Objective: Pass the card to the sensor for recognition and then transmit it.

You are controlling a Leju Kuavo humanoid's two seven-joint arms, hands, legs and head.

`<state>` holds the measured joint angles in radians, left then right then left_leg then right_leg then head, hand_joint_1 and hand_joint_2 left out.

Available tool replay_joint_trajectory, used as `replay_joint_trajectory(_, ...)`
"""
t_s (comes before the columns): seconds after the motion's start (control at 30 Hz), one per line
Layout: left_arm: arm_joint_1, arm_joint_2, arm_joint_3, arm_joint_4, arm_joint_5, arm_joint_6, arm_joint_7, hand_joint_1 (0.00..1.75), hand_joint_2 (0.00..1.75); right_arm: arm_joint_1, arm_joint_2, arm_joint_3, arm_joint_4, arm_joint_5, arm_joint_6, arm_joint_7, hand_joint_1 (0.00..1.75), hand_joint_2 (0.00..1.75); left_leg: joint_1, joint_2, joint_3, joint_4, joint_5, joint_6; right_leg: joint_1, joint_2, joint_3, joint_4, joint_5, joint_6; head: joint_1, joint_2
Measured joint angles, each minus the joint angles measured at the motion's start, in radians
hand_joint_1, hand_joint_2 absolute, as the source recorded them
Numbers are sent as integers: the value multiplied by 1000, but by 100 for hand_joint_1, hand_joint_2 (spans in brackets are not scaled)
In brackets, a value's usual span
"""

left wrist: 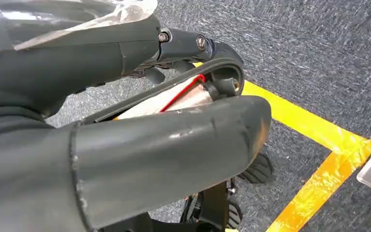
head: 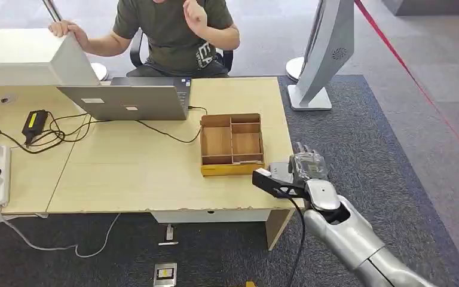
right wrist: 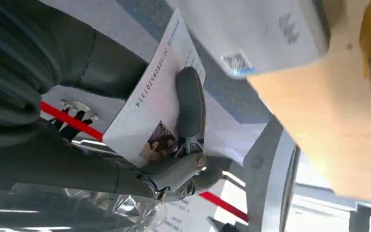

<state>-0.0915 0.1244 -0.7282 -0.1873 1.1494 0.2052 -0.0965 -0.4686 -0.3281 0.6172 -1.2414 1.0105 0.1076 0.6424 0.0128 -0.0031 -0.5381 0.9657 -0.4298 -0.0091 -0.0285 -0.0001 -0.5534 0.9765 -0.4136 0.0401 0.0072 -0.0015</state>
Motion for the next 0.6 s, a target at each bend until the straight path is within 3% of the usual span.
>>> replay_joint_trajectory(0.33, 0, 0, 0, 0, -3, -5, -5, 0, 0, -43, -30, 0, -88, 22, 15, 5, 175, 175, 0, 0, -1, 0, 0, 0, 0, 0, -1, 0, 0, 0, 0, 0)
replay_joint_trajectory(0.6, 0, 0, 0, 0, 3, 4, -9, 0, 0, -201, -44, 3, -132, 63, 56, 0, 175, 175, 0, 0, -1, 0, 1, 0, 0, 0, 0, 0, 1, 0, 0, 0)
